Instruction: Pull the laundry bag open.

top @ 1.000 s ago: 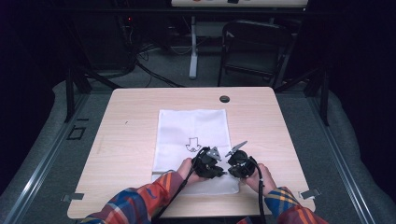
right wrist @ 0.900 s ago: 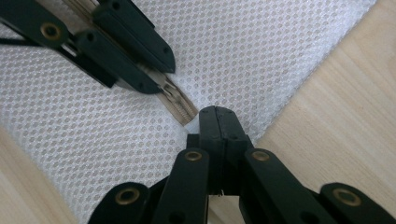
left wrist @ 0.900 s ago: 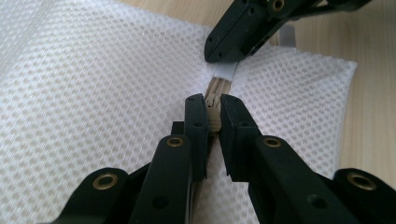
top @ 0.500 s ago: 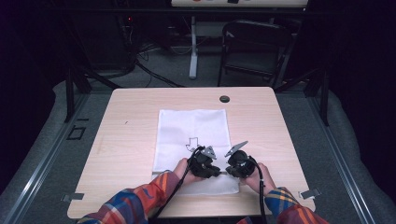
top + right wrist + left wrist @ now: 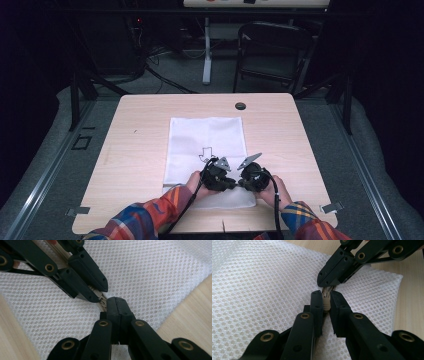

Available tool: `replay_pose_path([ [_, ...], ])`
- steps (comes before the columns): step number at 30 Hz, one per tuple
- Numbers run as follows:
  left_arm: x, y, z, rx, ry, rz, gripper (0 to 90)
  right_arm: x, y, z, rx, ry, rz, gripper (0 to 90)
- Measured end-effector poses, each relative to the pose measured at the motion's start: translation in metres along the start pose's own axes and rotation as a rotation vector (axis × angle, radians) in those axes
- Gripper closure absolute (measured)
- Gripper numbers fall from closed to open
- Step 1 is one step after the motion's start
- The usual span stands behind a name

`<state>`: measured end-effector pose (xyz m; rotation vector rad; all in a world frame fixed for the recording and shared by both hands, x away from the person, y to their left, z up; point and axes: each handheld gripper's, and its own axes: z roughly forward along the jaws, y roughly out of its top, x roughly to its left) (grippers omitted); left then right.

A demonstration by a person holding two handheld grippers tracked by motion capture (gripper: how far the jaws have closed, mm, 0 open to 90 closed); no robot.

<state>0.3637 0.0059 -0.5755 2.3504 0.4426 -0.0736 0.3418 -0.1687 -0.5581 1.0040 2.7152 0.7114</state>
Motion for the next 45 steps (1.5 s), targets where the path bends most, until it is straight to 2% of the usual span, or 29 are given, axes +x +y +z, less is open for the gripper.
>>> replay_pose_path([
  [4, -0.0006, 0.0002, 0.0004, -0.003, -0.006, 0.002, 81.1, -0.0023, -0.0004, 0.0000, 0.007, 0.016, 0.010, 90.0],
  [6, -0.0011, 0.0008, -0.0005, 0.011, 0.008, 0.012, 81.2, -0.0036, 0.0002, -0.0001, 0.013, 0.025, 0.013, 90.0],
  [8, -0.0015, 0.0011, -0.0006, 0.014, 0.012, 0.014, 81.3, -0.0028, 0.0009, -0.0004, 0.022, 0.017, 0.001, 90.0],
  [9, -0.0016, 0.0011, -0.0008, 0.016, 0.013, 0.017, 81.3, -0.0016, 0.0009, 0.0005, 0.009, 0.019, 0.011, 90.0],
  [14, -0.0007, 0.0011, -0.0010, 0.017, 0.006, 0.018, 81.4, -0.0006, 0.0014, 0.0002, 0.019, 0.004, 0.013, 90.0],
  [16, -0.0008, 0.0013, -0.0011, 0.019, 0.007, 0.020, 81.4, -0.0021, 0.0021, -0.0009, 0.039, 0.008, 0.003, 90.0],
  [20, -0.0010, 0.0015, -0.0012, 0.021, 0.008, 0.021, 81.4, -0.0012, 0.0030, -0.0010, 0.045, 0.005, 0.011, 90.0],
  [21, -0.0009, 0.0012, -0.0009, 0.016, -0.005, 0.018, 81.4, -0.0012, 0.0026, -0.0005, 0.038, 0.007, 0.016, 90.0],
  [23, -0.0017, 0.0019, -0.0012, 0.025, 0.009, 0.024, 81.5, -0.0017, 0.0027, -0.0008, 0.043, 0.007, 0.015, 90.0],
  [25, -0.0019, 0.0020, -0.0012, 0.023, 0.001, 0.023, 81.6, -0.0011, 0.0029, -0.0008, 0.046, 0.005, 0.018, 90.0],
  [27, -0.0013, 0.0017, -0.0036, 0.035, 0.010, 0.019, 81.6, -0.0013, 0.0034, -0.0021, 0.067, -0.005, 0.005, 90.0],
  [31, 0.0020, -0.0005, -0.0058, 0.026, -0.006, 0.007, 81.6, -0.0023, 0.0025, -0.0023, 0.063, 0.000, 0.017, 90.0],
  [34, 0.0018, -0.0003, -0.0063, 0.034, 0.002, 0.009, 81.5, -0.0022, 0.0026, -0.0022, 0.063, 0.001, 0.016, 90.0],
  [35, 0.0020, -0.0008, -0.0060, 0.025, -0.011, 0.002, 81.5, -0.0021, 0.0026, -0.0022, 0.064, 0.001, 0.015, 90.0],
  [39, 0.0009, -0.0009, -0.0062, 0.028, 0.000, 0.003, 81.5, -0.0021, 0.0030, -0.0026, 0.073, -0.003, 0.013, 90.0],
  [45, 0.0029, -0.0012, -0.0074, 0.037, -0.018, 0.008, 81.5, -0.0011, 0.0027, -0.0027, 0.077, -0.010, 0.014, 90.0],
])
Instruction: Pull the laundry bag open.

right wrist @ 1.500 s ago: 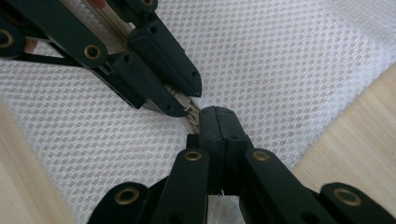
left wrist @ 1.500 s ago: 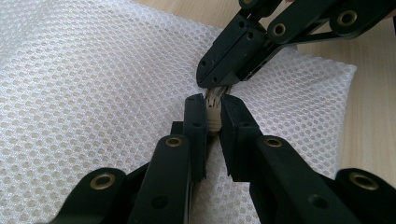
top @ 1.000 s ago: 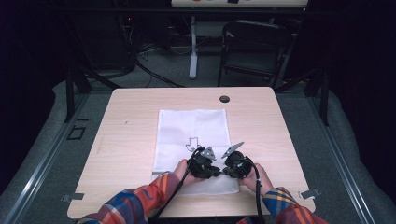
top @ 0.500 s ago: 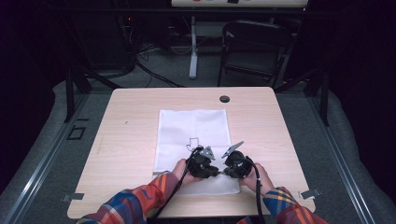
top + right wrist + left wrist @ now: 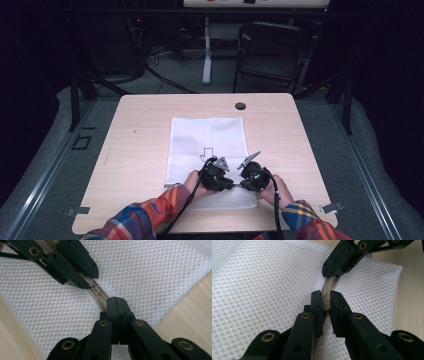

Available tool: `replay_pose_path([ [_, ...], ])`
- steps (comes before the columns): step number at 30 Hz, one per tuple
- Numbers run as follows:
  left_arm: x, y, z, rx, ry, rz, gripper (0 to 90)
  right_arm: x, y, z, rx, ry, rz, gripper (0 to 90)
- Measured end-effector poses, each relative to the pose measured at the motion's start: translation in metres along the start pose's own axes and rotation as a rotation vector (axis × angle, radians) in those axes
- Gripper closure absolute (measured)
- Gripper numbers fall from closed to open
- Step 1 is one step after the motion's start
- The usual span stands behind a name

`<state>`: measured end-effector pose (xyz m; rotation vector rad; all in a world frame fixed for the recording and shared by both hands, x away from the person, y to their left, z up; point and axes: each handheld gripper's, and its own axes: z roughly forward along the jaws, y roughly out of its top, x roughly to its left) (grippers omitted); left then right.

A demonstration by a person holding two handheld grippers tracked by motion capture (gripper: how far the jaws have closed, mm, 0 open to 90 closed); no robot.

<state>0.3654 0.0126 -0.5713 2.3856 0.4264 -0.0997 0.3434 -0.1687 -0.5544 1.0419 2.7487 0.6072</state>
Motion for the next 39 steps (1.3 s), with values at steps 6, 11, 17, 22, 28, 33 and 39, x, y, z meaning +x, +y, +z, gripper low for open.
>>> replay_pose_path([
  [6, 0.003, -0.002, -0.004, 0.021, -0.004, -0.011, 81.3, 0.000, 0.000, -0.001, 0.015, -0.001, 0.001, 90.0],
  [11, 0.007, -0.004, -0.007, 0.023, -0.028, -0.025, 81.3, 0.000, -0.002, 0.000, -0.003, 0.003, 0.020, 90.0],
  [17, 0.006, -0.005, -0.010, 0.032, -0.011, -0.026, 81.1, -0.001, -0.001, -0.001, 0.012, 0.000, 0.010, 90.0],
  [22, 0.006, -0.006, -0.011, 0.044, -0.003, -0.035, 81.0, -0.001, -0.001, -0.001, 0.011, 0.000, 0.014, 90.0],
  [28, 0.008, -0.009, -0.015, 0.051, 0.005, -0.043, 80.9, -0.002, -0.001, -0.002, 0.019, 0.000, 0.009, 90.0],
  [33, 0.009, -0.011, -0.018, 0.051, 0.003, -0.044, 80.9, -0.002, -0.002, -0.002, 0.022, 0.004, 0.008, 90.0],
  [39, 0.009, -0.011, -0.021, 0.061, 0.015, -0.043, 80.5, -0.002, -0.002, -0.002, 0.019, 0.003, 0.012, 90.0],
])
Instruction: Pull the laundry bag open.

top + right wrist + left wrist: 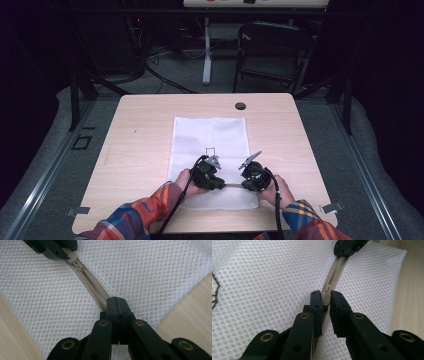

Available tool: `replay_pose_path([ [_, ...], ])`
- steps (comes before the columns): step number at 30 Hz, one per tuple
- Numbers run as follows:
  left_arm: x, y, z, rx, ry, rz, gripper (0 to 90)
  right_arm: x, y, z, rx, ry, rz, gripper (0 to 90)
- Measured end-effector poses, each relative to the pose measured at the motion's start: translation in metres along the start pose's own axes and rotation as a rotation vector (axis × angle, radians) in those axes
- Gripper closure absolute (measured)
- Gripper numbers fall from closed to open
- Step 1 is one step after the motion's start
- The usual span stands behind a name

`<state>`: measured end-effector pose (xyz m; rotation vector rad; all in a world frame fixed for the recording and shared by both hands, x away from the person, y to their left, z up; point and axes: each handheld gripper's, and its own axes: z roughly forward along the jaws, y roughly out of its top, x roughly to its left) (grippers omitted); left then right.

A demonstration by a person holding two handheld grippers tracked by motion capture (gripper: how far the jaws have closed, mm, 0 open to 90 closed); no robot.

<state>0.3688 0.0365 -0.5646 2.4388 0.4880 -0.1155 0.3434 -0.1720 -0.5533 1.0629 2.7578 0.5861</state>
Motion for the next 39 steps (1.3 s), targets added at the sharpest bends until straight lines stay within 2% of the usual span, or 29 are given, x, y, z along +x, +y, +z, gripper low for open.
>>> replay_pose_path([
  [1, 0.001, -0.001, -0.002, 0.005, 0.033, 0.001, 89.1, 0.000, 0.000, 0.000, 0.002, -0.001, 0.000, 90.0],
  [2, 0.005, -0.003, -0.005, -0.003, 0.040, -0.018, 90.0, 0.000, 0.000, -0.001, 0.011, -0.009, -0.005, 90.0],
  [5, 0.013, -0.009, -0.011, -0.019, 0.047, -0.053, 89.7, -0.003, -0.003, -0.002, 0.010, -0.003, 0.016, 90.0],
  [7, 0.015, -0.011, -0.014, -0.032, 0.036, -0.074, 84.5, -0.004, -0.003, -0.002, 0.007, 0.004, 0.024, 90.0],
  [11, 0.005, -0.005, -0.011, -0.080, 0.011, -0.029, 77.9, -0.002, -0.002, -0.001, 0.013, -0.014, 0.016, 90.0],
  [15, -0.004, 0.002, 0.002, -0.051, 0.003, 0.012, 72.1, -0.002, -0.002, -0.002, 0.014, -0.015, 0.015, 90.0],
  [16, -0.005, 0.002, 0.005, -0.058, 0.001, 0.009, 71.9, -0.002, -0.002, -0.002, 0.013, -0.015, 0.015, 90.0],
  [17, -0.006, 0.004, 0.007, -0.051, 0.018, 0.020, 71.5, -0.002, -0.002, -0.002, 0.014, -0.014, 0.014, 90.0],
  [20, -0.007, 0.006, 0.010, -0.049, 0.034, 0.031, 73.2, -0.002, -0.002, -0.002, 0.014, -0.014, 0.013, 90.0],
  [21, -0.008, 0.006, 0.012, -0.054, 0.023, 0.035, 74.0, -0.002, -0.002, -0.001, 0.014, -0.017, 0.010, 90.0],
  [27, -0.012, 0.009, 0.016, -0.053, 0.041, 0.070, 76.3, -0.001, -0.002, -0.001, 0.012, -0.020, 0.012, 90.0],
  [30, -0.012, 0.009, 0.016, -0.060, 0.035, 0.072, 79.6, -0.001, -0.002, -0.001, 0.015, -0.021, 0.010, 90.0],
  [33, -0.013, 0.011, 0.016, -0.042, 0.039, 0.083, 81.8, -0.001, -0.001, -0.002, 0.028, -0.020, 0.001, 90.0],
  [34, -0.013, 0.012, 0.016, -0.034, 0.045, 0.078, 82.1, 0.000, -0.002, -0.001, 0.006, -0.021, 0.023, 90.0],
  [37, -0.012, 0.012, 0.015, -0.034, 0.035, 0.074, 82.6, -0.001, -0.002, 0.000, 0.003, -0.019, 0.025, 90.0],
  [38, -0.011, 0.012, 0.015, -0.033, 0.034, 0.073, 82.6, -0.002, -0.001, -0.002, 0.027, -0.015, 0.008, 90.0],
  [39, -0.012, 0.012, 0.014, -0.027, 0.040, 0.071, 82.6, -0.002, -0.001, -0.002, 0.021, -0.013, 0.015, 90.0],
])
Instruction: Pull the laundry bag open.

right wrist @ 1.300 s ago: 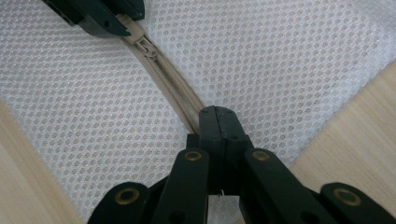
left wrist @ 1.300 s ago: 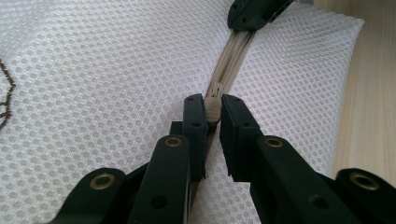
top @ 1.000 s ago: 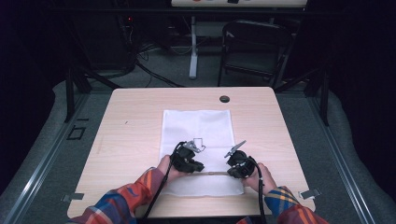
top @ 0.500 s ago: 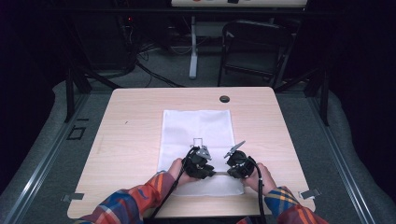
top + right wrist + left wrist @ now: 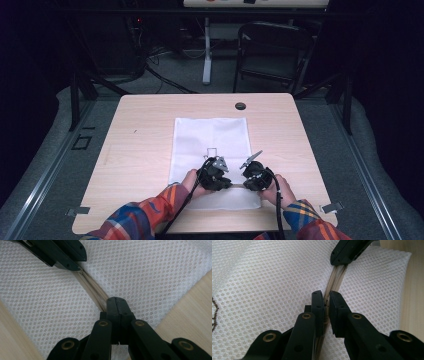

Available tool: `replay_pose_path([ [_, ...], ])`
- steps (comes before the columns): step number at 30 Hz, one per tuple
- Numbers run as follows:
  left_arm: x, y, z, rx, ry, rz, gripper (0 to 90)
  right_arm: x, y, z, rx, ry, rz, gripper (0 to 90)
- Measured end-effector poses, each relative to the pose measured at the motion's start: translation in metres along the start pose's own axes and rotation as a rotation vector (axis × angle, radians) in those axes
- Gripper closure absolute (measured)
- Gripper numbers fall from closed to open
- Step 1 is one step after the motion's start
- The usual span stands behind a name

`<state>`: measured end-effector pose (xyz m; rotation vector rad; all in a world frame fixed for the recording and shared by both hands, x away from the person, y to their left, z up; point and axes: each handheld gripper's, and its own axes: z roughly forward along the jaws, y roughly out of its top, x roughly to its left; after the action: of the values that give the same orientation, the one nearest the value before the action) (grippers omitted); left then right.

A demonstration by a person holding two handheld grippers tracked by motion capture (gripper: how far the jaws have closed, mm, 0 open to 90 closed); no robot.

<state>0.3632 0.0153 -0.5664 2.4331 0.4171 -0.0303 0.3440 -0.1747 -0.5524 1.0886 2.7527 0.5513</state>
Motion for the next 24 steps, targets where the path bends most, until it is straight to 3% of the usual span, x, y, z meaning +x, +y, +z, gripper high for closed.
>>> replay_pose_path([
  [10, -0.001, 0.001, -0.002, 0.020, 0.011, 0.006, 82.9, -0.002, 0.000, -0.001, 0.006, 0.011, 0.010, 90.0],
  [11, 0.000, 0.001, -0.004, 0.022, 0.014, 0.004, 83.0, -0.001, -0.001, 0.001, -0.014, 0.013, 0.027, 90.0],
  [13, 0.004, -0.002, -0.008, 0.021, 0.003, -0.018, 83.0, -0.002, -0.001, 0.000, 0.000, 0.010, 0.012, 90.0],
  [15, 0.007, -0.006, -0.011, 0.020, 0.003, -0.029, 83.0, -0.001, -0.001, 0.001, -0.014, 0.012, 0.027, 90.0],
  [24, 0.009, -0.011, -0.016, 0.019, -0.015, -0.035, 82.8, -0.002, -0.001, 0.000, 0.002, 0.009, 0.006, 90.0],
])
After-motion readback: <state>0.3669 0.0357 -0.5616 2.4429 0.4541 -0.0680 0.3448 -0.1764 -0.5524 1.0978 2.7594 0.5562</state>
